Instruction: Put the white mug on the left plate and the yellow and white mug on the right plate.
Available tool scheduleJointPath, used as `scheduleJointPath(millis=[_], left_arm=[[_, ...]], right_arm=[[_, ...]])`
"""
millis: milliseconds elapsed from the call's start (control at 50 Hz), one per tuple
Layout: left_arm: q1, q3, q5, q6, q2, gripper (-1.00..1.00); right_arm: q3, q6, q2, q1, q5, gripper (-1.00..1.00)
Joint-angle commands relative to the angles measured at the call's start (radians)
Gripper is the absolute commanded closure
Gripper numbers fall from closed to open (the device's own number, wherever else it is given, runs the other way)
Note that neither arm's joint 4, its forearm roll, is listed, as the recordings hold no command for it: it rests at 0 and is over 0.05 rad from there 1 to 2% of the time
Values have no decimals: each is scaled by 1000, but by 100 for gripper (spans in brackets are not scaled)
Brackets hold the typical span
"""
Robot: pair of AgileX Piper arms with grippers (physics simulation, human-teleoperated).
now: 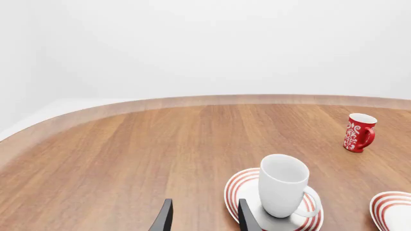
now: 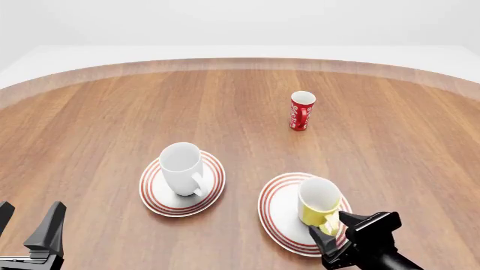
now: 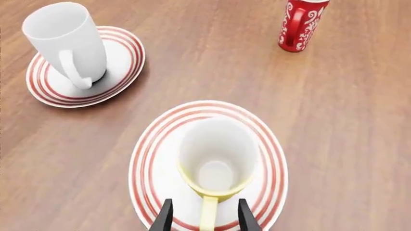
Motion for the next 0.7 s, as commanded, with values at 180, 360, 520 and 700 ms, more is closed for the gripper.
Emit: scheduleJointPath(millis=[180,360,520,700], left_arm=[[0,0,0,0,0,-100],[0,0,0,0,0,-100],[0,0,0,0,0,-100],[0,0,0,0,0,-100]], right_arm=[[7,1,-140,-10,130,-100],[7,-1,-220,-17,198,-100],[7,-7,-281,-26,246,-100],[3,-12,-339,-41,291,-100]])
